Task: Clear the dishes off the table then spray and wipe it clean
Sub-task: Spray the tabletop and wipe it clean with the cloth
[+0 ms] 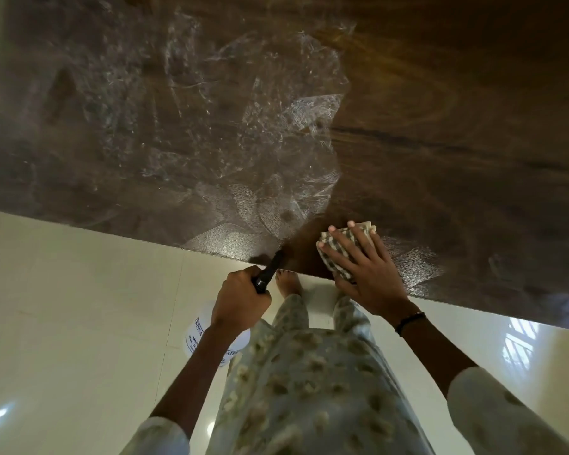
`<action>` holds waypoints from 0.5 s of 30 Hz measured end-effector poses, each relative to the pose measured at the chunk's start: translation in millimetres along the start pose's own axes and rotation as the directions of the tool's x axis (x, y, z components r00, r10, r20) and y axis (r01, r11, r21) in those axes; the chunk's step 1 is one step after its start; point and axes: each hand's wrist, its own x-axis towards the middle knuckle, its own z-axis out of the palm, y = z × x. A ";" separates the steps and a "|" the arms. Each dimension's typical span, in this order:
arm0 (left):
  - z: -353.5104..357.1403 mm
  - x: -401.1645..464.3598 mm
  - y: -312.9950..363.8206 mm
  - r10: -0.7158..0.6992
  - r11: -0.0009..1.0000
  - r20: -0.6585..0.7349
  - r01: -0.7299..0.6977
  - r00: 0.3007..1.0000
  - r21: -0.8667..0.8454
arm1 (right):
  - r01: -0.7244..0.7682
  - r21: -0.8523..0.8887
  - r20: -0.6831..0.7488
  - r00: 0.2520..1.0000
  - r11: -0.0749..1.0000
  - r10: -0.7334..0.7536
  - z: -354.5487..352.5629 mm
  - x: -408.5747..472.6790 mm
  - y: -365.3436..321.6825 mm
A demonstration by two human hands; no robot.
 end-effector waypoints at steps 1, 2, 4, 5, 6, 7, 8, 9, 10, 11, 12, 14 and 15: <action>-1.1 1.1 -2.3 0.008 1.000 -0.001 -0.008 1.000 -0.001 | -0.006 0.001 0.000 1.000 1.000 0.006 0.1 1.7 0.7; -3.2 1.6 -3.7 0.009 1.000 0.004 -0.009 1.000 0.003 | -0.022 0.005 0.002 1.000 1.000 0.022 -0.4 4.6 1.4; -7.3 3.0 -6.7 -0.004 1.000 0.007 0.004 1.000 0.016 | -0.083 0.027 -0.006 0.997 0.996 0.083 -1.5 15.1 1.5; -9.7 4.1 -7.5 -0.013 1.000 -0.004 0.013 1.000 0.012 | -0.127 0.048 -0.019 0.992 0.991 0.129 -2.8 22.9 -0.7; -12.1 5.3 -8.0 -0.023 1.000 -0.017 0.023 1.000 0.001 | -0.175 0.074 -0.030 0.984 0.982 0.177 -4.5 32.1 -4.5; -14.8 6.3 -8.8 -0.020 1.000 -0.030 0.020 0.999 -0.008 | -0.217 0.100 -0.037 0.974 0.971 0.222 -6.3 42.5 -10.6; -18.1 6.9 -8.7 -0.013 1.000 -0.036 0.013 0.999 -0.018 | -0.246 0.122 -0.037 0.967 0.962 0.252 -7.7 53.6 -18.1; -21.2 7.7 -8.8 0.003 1.000 -0.039 -0.004 0.999 -0.030 | -0.254 0.139 -0.033 0.965 0.957 0.261 -8.9 64.6 -27.1; -24.5 8.2 -8.1 0.024 0.999 -0.046 -0.026 0.999 -0.044 | -0.242 0.153 -0.029 0.968 0.958 0.249 -9.2 75.7 -37.6; -27.5 8.9 -7.4 0.049 0.997 -0.060 -0.053 0.997 -0.061 | -0.213 0.163 -0.028 0.975 0.963 0.221 -8.3 85.4 -49.5; -30.4 9.5 -6.4 0.067 0.994 -0.076 -0.073 0.995 -0.084 | -0.171 0.166 -0.028 0.984 0.971 0.178 -6.3 93.3 -62.5; -35.4 11.4 -4.8 0.067 0.988 -0.104 -0.081 0.992 -0.133 | -0.061 0.148 -0.032 0.997 0.987 0.067 0.0 98.4 -86.4; -37.8 12.4 -3.5 0.058 0.987 -0.112 -0.074 0.992 -0.143 | 0.000 0.132 -0.029 1.000 0.991 0.004 3.8 94.3 -94.1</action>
